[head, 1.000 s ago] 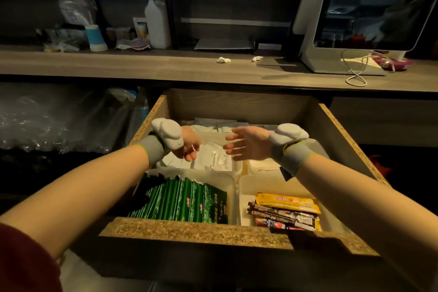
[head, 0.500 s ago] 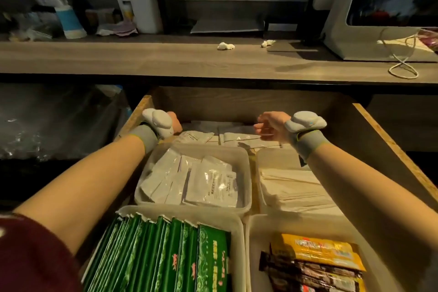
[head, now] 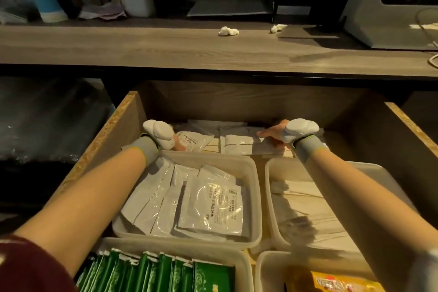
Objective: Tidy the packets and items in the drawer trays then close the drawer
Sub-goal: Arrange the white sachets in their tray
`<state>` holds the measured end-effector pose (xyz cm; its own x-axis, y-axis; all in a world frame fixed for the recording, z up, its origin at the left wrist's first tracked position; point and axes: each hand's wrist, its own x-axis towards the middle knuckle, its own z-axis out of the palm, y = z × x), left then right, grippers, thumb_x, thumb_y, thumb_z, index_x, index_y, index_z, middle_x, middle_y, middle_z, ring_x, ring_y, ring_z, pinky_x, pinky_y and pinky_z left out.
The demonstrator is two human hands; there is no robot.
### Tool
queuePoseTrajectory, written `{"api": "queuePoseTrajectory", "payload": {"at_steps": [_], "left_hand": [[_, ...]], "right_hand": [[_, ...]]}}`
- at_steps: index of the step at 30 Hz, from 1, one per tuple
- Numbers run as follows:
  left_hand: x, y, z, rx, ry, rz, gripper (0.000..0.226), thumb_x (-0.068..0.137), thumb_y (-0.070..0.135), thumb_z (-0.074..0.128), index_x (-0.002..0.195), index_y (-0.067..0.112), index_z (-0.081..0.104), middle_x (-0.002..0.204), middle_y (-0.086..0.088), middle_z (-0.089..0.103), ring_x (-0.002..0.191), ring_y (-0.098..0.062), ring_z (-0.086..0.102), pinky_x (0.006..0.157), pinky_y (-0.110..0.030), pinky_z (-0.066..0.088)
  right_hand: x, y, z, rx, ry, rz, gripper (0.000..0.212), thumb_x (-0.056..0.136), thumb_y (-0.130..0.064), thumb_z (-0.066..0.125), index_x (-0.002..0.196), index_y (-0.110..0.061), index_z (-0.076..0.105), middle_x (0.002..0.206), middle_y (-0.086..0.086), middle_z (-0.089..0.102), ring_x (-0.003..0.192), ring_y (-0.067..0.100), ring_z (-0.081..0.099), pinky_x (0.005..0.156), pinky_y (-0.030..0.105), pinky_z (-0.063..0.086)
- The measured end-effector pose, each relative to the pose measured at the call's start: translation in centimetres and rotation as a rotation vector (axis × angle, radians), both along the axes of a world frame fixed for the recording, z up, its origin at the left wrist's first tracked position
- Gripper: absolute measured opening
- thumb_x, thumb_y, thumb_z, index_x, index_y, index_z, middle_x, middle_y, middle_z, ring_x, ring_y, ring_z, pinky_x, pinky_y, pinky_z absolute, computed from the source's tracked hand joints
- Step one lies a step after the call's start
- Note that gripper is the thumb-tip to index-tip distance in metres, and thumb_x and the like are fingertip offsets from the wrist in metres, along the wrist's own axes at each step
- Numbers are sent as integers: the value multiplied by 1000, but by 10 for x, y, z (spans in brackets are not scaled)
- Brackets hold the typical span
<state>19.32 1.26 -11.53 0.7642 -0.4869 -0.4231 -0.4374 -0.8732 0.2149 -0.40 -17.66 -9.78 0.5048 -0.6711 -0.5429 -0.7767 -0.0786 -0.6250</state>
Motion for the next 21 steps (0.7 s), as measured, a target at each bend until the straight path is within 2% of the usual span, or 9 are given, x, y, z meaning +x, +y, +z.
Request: {"api": "queuePoseTrajectory", "payload": {"at_steps": [2, 3, 5, 9, 13, 15, 17, 19, 21], "left_hand": [[4, -2, 0, -18, 80, 43, 64, 79, 40, 70, 132, 11, 46, 128, -11, 56, 118, -29, 55, 101, -36, 44], [6, -3, -1, -31, 78, 30, 63, 76, 39, 73, 127, 10, 50, 124, -12, 60, 113, -29, 58, 99, -37, 47], [7, -5, -2, -54, 102, 12, 56, 74, 38, 75, 118, 9, 56, 117, -12, 64, 107, -29, 61, 96, -38, 50], [7, -6, -3, -170, 74, -3, 39, 74, 34, 74, 102, 12, 58, 102, -9, 64, 92, -25, 61, 81, -34, 53], [6, -6, 8, -356, 61, 21, 29, 74, 18, 76, 67, 14, 48, 70, -2, 54, 79, -23, 55, 56, -26, 42], [1, -6, 18, -414, 46, 29, 23, 76, 15, 75, 73, 12, 52, 74, -2, 55, 82, -22, 55, 63, -30, 44], [-5, -4, 28, -476, 64, 31, 23, 78, 14, 72, 96, 8, 59, 91, -5, 59, 90, -23, 58, 70, -31, 46], [-12, -2, 39, -557, 99, 25, 31, 80, 13, 70, 109, 8, 60, 104, -9, 63, 100, -25, 62, 73, -31, 49], [-22, 1, 55, -638, 125, -12, 28, 80, 12, 69, 107, 11, 61, 111, -9, 66, 96, -20, 64, 65, -24, 48]], "right_hand": [[2, 1, -3, -105, 192, 130, 31, 94, -46, 43, 112, -23, 55, 122, 11, 47, 112, 20, 49, 98, 27, 36], [3, 0, -6, -218, 247, 154, 47, 94, -53, 40, 131, -25, 45, 139, 7, 43, 129, 18, 41, 105, 27, 30], [5, 2, -10, -350, 218, 124, 65, 92, -54, 42, 145, -19, 30, 153, 2, 31, 142, 19, 27, 109, 27, 26], [8, -3, -20, -249, 90, 101, 69, 79, -34, 71, 131, 5, 48, 140, 21, 47, 130, 36, 43, 82, 30, 32], [4, -9, -16, -189, -5, 21, 79, 75, -48, 69, 136, -5, 42, 140, 13, 49, 130, 32, 46, 107, 38, 39], [1, -11, -8, -102, -187, -73, 75, 71, -41, 76, 130, -4, 48, 131, 13, 56, 119, 32, 55, 103, 42, 45], [-2, -7, 2, -20, -355, -146, 48, 76, -30, 74, 114, -7, 57, 116, 13, 62, 94, 25, 65, 81, 35, 56], [-7, 1, 14, 31, -483, -167, 22, 81, -22, 70, 96, -11, 60, 103, 10, 62, 75, 17, 62, 61, 27, 55], [-16, 7, 30, 66, -592, -176, 24, 83, -21, 68, 104, -11, 61, 98, 7, 63, 76, 16, 62, 59, 26, 53]]}}
